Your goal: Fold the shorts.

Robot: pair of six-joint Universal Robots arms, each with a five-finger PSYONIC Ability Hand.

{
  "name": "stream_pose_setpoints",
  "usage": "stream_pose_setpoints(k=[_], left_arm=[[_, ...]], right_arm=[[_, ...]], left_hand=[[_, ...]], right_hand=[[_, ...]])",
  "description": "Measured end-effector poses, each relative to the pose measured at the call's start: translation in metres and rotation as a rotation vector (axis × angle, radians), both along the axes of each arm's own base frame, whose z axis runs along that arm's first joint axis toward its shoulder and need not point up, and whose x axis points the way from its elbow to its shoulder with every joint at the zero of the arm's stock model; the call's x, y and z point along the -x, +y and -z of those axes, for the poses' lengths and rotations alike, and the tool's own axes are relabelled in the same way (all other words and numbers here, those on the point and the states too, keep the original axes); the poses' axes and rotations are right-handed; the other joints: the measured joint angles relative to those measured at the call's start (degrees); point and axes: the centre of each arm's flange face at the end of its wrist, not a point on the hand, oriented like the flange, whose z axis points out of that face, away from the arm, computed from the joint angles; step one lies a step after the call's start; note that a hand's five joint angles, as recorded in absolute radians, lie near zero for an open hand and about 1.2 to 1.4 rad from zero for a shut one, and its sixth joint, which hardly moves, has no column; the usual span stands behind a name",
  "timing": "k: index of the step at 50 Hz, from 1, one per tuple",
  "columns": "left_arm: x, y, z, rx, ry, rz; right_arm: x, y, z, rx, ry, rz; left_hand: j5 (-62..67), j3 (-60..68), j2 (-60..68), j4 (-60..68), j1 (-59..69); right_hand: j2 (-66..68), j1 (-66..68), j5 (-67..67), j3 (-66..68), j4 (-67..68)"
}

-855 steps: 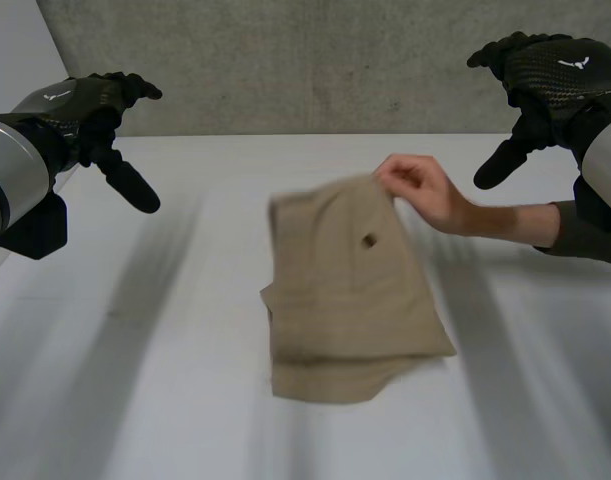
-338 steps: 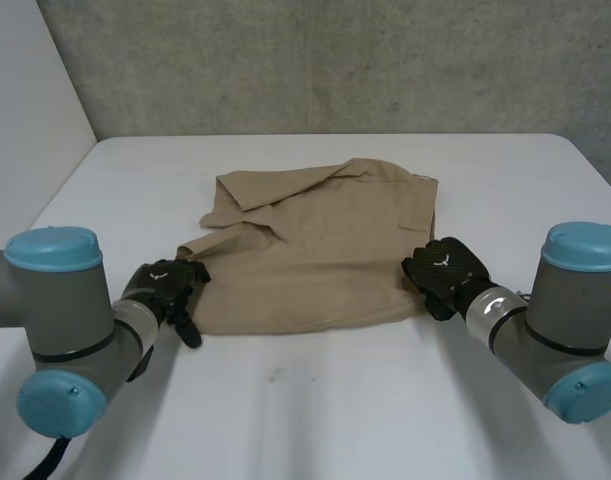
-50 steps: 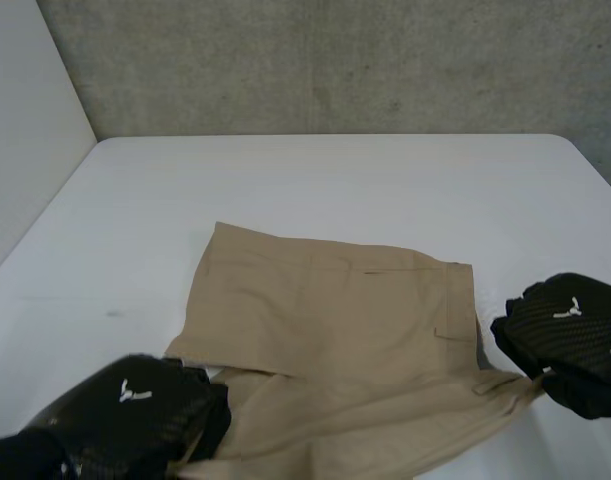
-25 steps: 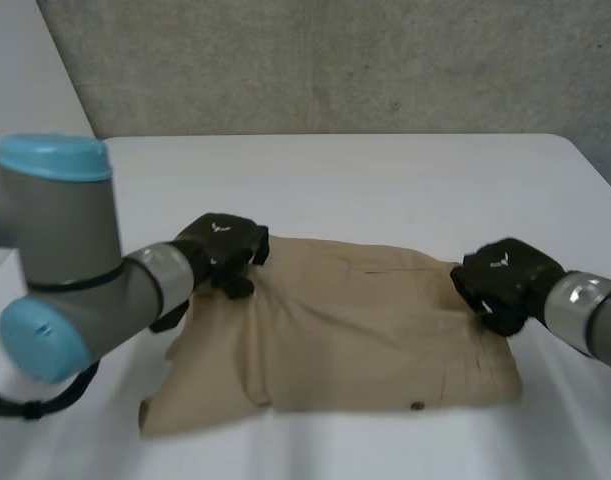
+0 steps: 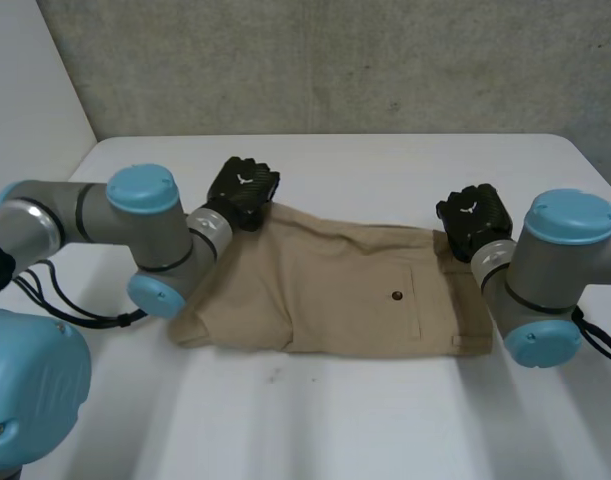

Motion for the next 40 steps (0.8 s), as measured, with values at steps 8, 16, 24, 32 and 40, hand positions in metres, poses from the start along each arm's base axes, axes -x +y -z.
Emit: stream_pose_setpoints(k=[8, 16, 24, 32, 40], left_arm=[[0.003, 0.002, 0.007, 0.028, 0.007, 0.013], [-0.007, 0.016, -0.026, 0.042, 0.011, -0.001], [-0.035, 0.07, -0.074, 0.004, 0.025, -0.013], [-0.063, 0.13, -0.075, -0.149, 0.083, -0.024], [-0.08, 0.162, -0.061, -0.324, 0.184, -0.052]], right_arm=[[-0.002, -0.005, -0.01, 0.027, -0.02, 0.008], [0.005, 0.007, -0.074, 0.116, -0.145, 0.017], [0.021, 0.047, -0.094, 0.013, -0.183, -0.014], [0.045, 0.091, -0.062, -0.242, -0.186, -0.058], [0.066, 0.108, -0.027, -0.366, -0.22, -0.045]], left_hand=[[-41.8, -41.0, -41.6, -42.7, -40.8], [-41.8, -41.1, -42.0, -42.7, -40.8], [-41.8, -41.1, -42.1, -42.9, -40.8], [-41.8, -41.1, -42.1, -42.9, -40.8], [-41.8, -41.1, -42.2, -42.9, -40.8]], right_hand=[[-51.1, -42.6, -48.8, -51.2, -50.6], [-51.6, -42.6, -50.6, -51.9, -50.7], [-51.6, -42.6, -50.6, -51.8, -50.7], [-40.2, -33.5, -40.9, -40.0, -40.0], [-38.2, -32.0, -38.9, -37.8, -37.8]])
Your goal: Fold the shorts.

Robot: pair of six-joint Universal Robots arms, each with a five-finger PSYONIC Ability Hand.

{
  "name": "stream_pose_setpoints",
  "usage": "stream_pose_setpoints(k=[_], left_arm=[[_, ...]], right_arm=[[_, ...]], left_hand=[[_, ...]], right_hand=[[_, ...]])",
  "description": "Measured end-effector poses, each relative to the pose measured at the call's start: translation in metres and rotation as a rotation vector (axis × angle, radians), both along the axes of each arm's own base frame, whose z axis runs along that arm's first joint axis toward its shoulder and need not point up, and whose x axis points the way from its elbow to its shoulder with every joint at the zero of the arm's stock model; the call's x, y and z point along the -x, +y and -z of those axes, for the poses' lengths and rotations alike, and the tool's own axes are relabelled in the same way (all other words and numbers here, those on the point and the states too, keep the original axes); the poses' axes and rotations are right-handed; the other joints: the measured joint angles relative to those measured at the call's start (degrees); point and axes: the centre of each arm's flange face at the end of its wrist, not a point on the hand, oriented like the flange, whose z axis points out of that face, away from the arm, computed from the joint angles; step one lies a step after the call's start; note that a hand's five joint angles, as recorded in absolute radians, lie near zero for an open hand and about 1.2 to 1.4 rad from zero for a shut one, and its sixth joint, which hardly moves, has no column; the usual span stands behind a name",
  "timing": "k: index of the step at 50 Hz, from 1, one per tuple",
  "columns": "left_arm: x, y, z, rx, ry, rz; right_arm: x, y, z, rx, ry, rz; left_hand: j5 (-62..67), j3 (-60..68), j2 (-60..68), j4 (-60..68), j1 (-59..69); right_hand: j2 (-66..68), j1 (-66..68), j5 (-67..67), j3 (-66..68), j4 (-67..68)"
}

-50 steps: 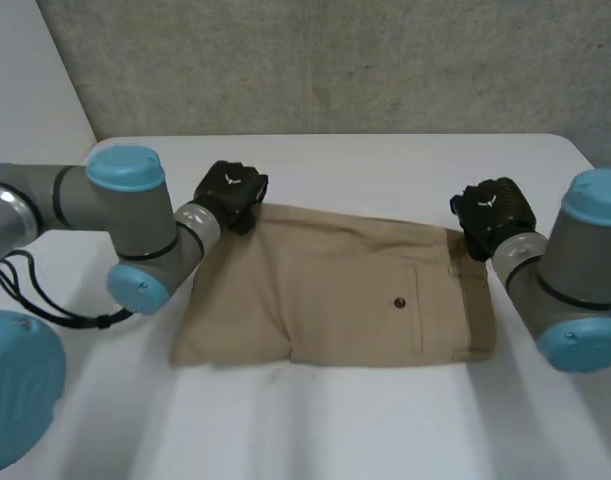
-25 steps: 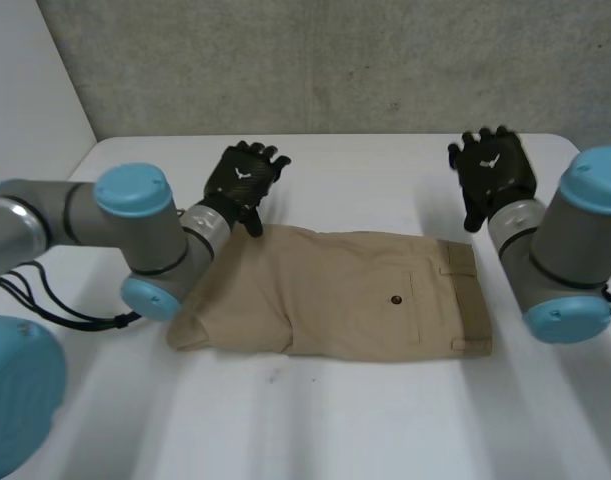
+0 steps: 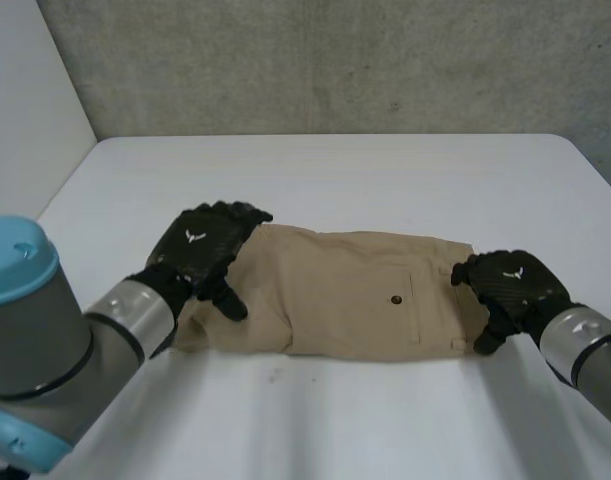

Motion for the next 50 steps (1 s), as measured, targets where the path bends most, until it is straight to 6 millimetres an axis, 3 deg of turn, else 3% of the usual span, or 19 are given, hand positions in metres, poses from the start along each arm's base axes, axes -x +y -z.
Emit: stream_pose_setpoints(k=[9, 10, 14, 22, 26, 35, 41, 45, 50], left_arm=[[-0.006, 0.006, 0.01, -0.069, 0.025, -0.02], [-0.006, 0.006, 0.012, -0.074, 0.023, -0.022], [-0.007, 0.006, 0.014, -0.081, 0.018, -0.024], [-0.008, 0.008, 0.012, -0.08, 0.015, -0.021], [-0.009, 0.012, 0.006, -0.082, 0.014, -0.021], [-0.016, 0.02, -0.003, -0.106, 0.005, -0.032], [-0.02, 0.02, -0.003, -0.114, 0.002, -0.042], [-0.021, 0.019, -0.002, -0.116, 0.001, -0.048], [-0.022, 0.018, -0.001, -0.118, 0.001, -0.052]], right_arm=[[0.006, -0.013, 0.026, 0.012, 0.0, 0.02], [0.006, -0.016, 0.031, 0.011, 0.003, 0.023], [0.008, -0.022, 0.037, 0.012, 0.013, 0.034], [0.025, -0.034, 0.021, 0.05, 0.02, 0.098], [0.048, -0.043, -0.002, 0.08, 0.047, 0.16], [0.089, -0.056, -0.024, 0.062, 0.188, 0.199], [0.075, -0.056, -0.034, 0.076, 0.2, 0.138], [0.057, -0.05, -0.04, 0.079, 0.146, 0.097], [0.044, -0.038, -0.032, 0.064, 0.08, 0.048]], left_hand=[[0.0, -0.7, -0.1, -0.3, 0.0], [0.0, -0.8, -0.1, -0.4, 0.0], [0.0, -0.8, -0.1, -0.4, 0.0], [0.0, -0.8, -0.1, -0.4, 0.0], [0.0, -0.8, -0.1, -0.4, 0.0], [0.0, -0.8, -0.2, -0.4, 0.0], [0.0, -0.7, -0.2, -0.4, 0.0], [0.0, -0.7, -0.2, -0.4, 0.0], [0.0, -0.7, -0.2, -0.4, 0.0]], right_hand=[[15.5, 13.0, 14.1, 15.1, 14.9], [26.0, 21.7, 23.7, 25.6, 25.4], [41.4, 29.4, 37.8, 41.0, 41.0], [41.5, 30.4, 38.9, 41.3, 41.6], [41.5, 32.4, 40.2, 41.3, 41.6], [41.5, 34.6, 41.6, 41.3, 41.7], [41.5, 34.6, 41.6, 41.3, 41.7], [14.6, 12.6, 16.0, 14.6, 14.6], [7.5, 6.9, 8.1, 6.9, 6.8]])
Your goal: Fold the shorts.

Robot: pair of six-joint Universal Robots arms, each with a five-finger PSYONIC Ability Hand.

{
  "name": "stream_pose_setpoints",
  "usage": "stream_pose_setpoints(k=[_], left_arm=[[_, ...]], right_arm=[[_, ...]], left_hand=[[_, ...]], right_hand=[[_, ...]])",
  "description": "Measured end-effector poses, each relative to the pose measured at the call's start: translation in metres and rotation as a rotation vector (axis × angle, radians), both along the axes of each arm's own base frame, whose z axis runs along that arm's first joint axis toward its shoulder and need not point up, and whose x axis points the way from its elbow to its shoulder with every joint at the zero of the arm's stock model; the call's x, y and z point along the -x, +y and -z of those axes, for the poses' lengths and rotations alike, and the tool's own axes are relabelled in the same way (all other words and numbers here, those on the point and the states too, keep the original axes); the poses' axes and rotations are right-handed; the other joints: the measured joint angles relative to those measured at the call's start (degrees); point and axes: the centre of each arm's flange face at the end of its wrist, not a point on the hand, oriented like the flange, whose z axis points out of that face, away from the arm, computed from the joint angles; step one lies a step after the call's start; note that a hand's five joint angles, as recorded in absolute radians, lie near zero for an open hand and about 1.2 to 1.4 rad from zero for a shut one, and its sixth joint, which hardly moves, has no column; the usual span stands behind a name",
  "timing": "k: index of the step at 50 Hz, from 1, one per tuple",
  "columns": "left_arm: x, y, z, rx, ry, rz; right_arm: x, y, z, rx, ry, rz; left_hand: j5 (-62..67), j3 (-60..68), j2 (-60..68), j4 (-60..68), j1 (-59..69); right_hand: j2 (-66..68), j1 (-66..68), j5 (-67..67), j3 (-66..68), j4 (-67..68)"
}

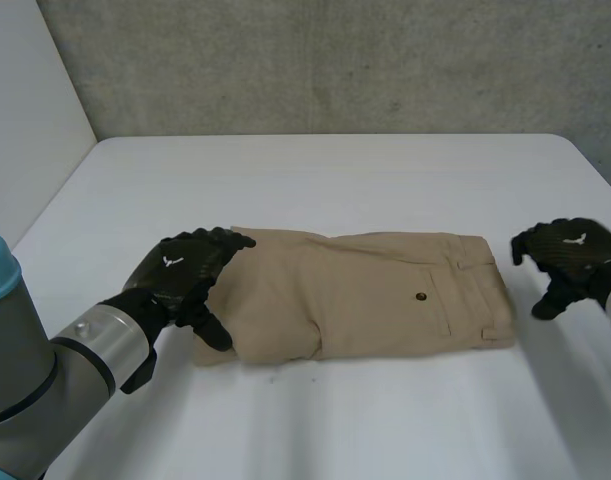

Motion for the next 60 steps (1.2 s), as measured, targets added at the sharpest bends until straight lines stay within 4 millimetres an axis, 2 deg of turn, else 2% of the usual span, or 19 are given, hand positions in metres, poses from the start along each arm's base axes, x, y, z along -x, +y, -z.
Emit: stream_pose_setpoints(k=[8, 17, 19, 23, 26, 34, 39, 42, 46, 50, 51, 52, 54, 58, 60], left_arm=[[0.0, 0.0, 0.001, -0.003, -0.001, -0.001], [0.0, 0.001, 0.002, -0.01, -0.001, -0.001], [-0.001, 0.001, 0.003, -0.014, -0.002, -0.001], [-0.001, 0.002, 0.005, -0.02, -0.004, -0.002], [-0.002, 0.003, 0.006, -0.023, -0.005, -0.002], [-0.002, 0.003, 0.006, -0.023, -0.005, -0.003], [-0.002, 0.003, 0.005, -0.02, -0.004, -0.005], [-0.002, 0.004, 0.004, -0.018, -0.004, -0.006], [-0.003, 0.004, 0.004, -0.016, -0.003, -0.006], [-0.003, 0.004, 0.003, -0.013, -0.002, -0.006], [-0.003, 0.004, 0.002, -0.01, -0.001, -0.006], [-0.003, 0.004, 0.002, -0.01, -0.001, -0.006], [-0.003, 0.005, 0.0, -0.004, 0.002, -0.006], [-0.003, 0.005, -0.003, 0.006, 0.006, -0.007], [-0.004, 0.004, -0.006, 0.016, 0.011, -0.01]], right_arm=[[-0.009, 0.016, 0.033, -0.043, -0.069, -0.071], [-0.01, 0.007, 0.061, -0.067, -0.066, -0.082], [-0.011, 0.005, 0.065, -0.063, -0.065, -0.085], [-0.013, -0.002, 0.071, -0.051, -0.06, -0.092], [-0.013, -0.005, 0.073, -0.044, -0.055, -0.089], [-0.004, -0.012, 0.064, -0.021, -0.028, -0.02], [0.011, -0.017, 0.049, 0.0, 0.005, 0.045], [0.03, -0.023, 0.033, 0.013, 0.064, 0.101], [0.033, -0.024, 0.02, 0.025, 0.122, 0.094], [0.009, -0.019, -0.002, 0.074, 0.168, 0.009], [-0.008, -0.013, -0.012, 0.105, 0.179, -0.042], [-0.008, -0.013, -0.012, 0.105, 0.179, -0.042], [-0.04, -0.001, -0.027, 0.163, 0.187, -0.136], [-0.081, 0.021, -0.041, 0.234, 0.182, -0.27], [-0.114, 0.042, -0.048, 0.284, 0.173, -0.385]], left_hand=[[0.0, 0.0, 0.0, 0.0, 0.0], [0.0, 0.0, 0.0, 0.0, 0.0], [0.0, 0.0, 0.0, 0.0, 0.0], [0.0, 0.0, 0.0, 0.0, 0.0], [0.0, 0.0, 0.0, 0.0, 0.0], [0.0, 0.0, 0.0, 0.0, 0.0], [0.0, 0.0, 0.0, 0.0, 0.0], [0.0, 0.0, 0.0, 0.0, 0.0], [0.0, 0.0, 0.0, 0.0, 0.0], [0.0, 0.0, 0.0, 0.0, 0.0], [0.0, 0.0, 0.0, 0.0, 0.0], [0.0, 0.0, 0.0, 0.0, 0.0], [0.0, 0.0, 0.0, 0.0, 0.0], [0.0, 0.0, 0.0, 0.0, 0.0], [0.0, 0.0, 0.0, 0.0, 0.0]], right_hand=[[-1.5, -1.0, -1.5, -1.4, -1.2], [-1.4, -1.0, -1.4, -1.3, -1.1], [3.8, 2.9, 2.9, 4.1, 3.6], [29.0, 18.3, 25.0, 29.0, 29.0], [33.4, 19.8, 28.6, 33.5, 34.4], [33.4, 20.0, 29.0, 33.8, 34.8], [33.4, 21.1, 29.8, 34.3, 34.8], [33.4, 21.6, 30.4, 34.3, 34.9], [33.4, 22.7, 30.6, 34.3, 34.9], [33.8, 22.9, 30.6, 34.7, 34.9], [33.8, 23.1, 31.0, 34.8, 34.9], [33.8, 23.1, 31.0, 34.8, 34.9], [33.9, 23.7, 31.6, 34.9, 34.9], [34.0, 23.7, 31.7, 34.9, 34.9], [34.0, 23.7, 31.7, 34.9, 34.9]])
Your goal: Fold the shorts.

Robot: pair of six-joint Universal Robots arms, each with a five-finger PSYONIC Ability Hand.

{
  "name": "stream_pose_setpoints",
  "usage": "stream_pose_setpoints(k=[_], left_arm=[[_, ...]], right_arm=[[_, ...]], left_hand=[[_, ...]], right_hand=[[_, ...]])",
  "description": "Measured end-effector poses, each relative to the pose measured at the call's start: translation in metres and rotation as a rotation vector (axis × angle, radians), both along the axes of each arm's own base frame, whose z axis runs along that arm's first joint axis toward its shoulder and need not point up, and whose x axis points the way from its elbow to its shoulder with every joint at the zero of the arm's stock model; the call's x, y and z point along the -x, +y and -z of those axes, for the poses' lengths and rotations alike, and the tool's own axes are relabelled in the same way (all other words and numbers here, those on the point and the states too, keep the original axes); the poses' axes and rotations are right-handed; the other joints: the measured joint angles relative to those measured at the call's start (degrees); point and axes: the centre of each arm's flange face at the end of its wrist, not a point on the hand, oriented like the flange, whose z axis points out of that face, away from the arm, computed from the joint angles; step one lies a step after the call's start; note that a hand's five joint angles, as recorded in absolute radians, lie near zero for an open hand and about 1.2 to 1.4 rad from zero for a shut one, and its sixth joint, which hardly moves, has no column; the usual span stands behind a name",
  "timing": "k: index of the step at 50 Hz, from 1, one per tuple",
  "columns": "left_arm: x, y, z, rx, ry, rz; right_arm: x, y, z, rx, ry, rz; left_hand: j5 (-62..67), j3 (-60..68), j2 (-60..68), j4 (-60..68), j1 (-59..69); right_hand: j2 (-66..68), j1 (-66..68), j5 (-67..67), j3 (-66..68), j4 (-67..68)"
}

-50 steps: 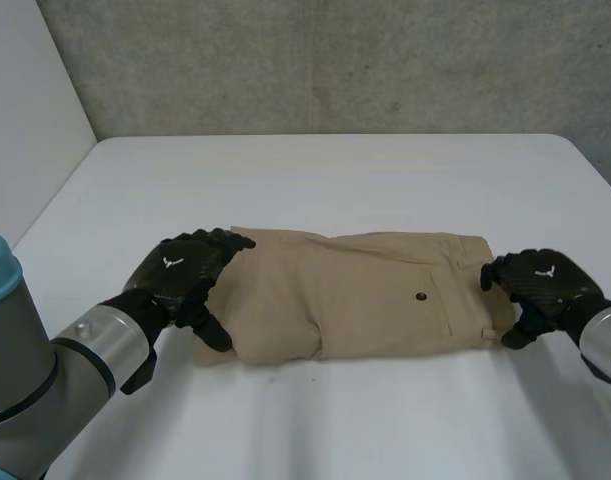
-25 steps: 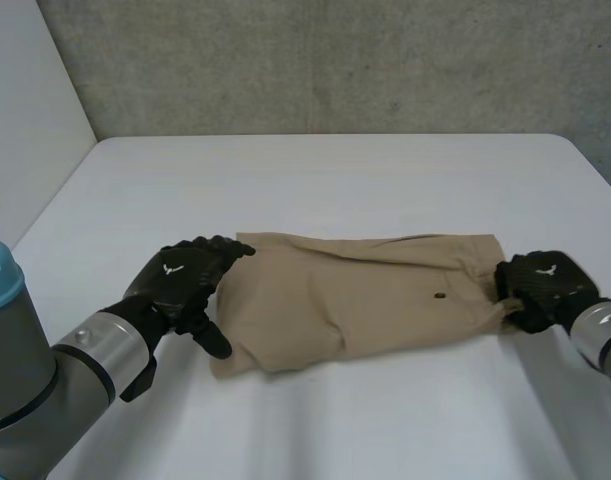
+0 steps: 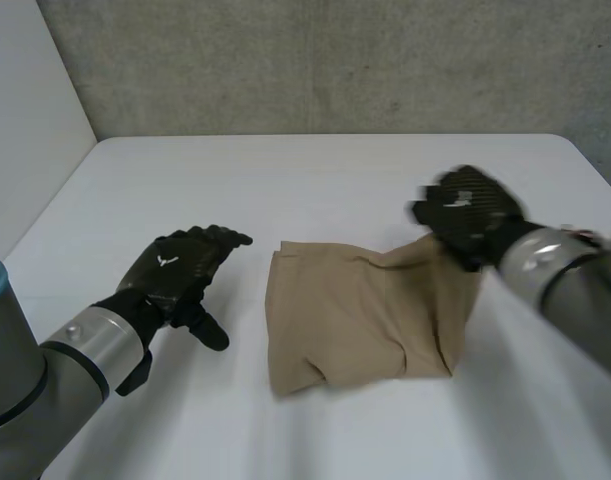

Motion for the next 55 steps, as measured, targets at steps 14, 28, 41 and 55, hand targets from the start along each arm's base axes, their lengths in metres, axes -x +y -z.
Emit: stream_pose_setpoints(k=[14, 28, 41, 55], left_arm=[[-0.003, -0.012, -0.022, 0.061, 0.026, -0.035], [0.01, -0.034, -0.046, 0.063, 0.071, -0.087], [0.064, -0.022, 0.005, -0.214, 0.098, -0.065], [0.072, -0.008, 0.069, -0.305, -0.084, -0.179]], right_arm=[[-0.105, 0.106, 0.056, -0.22, -0.056, -0.529], [-0.06, 0.022, -0.001, -0.361, -0.448, -0.068], [-0.05, -0.004, 0.036, -0.423, -0.414, 0.089], [-0.038, -0.01, 0.107, -0.524, -0.215, 0.172]], left_hand=[[0.0, 0.0, 0.0, 0.0, 0.0], [-0.2, 0.0, -0.1, -0.1, 0.0], [-0.2, 0.0, -0.1, -0.1, 0.0], [-0.2, 0.0, -1.4, -0.2, -0.8]], right_hand=[[-49.3, -34.6, -46.9, -49.4, -49.9], [-55.0, -41.3, -51.3, -55.8, -54.6], [-55.0, -41.3, -51.3, -55.8, -54.6], [-55.0, -42.9, -51.3, -55.8, -54.6]])
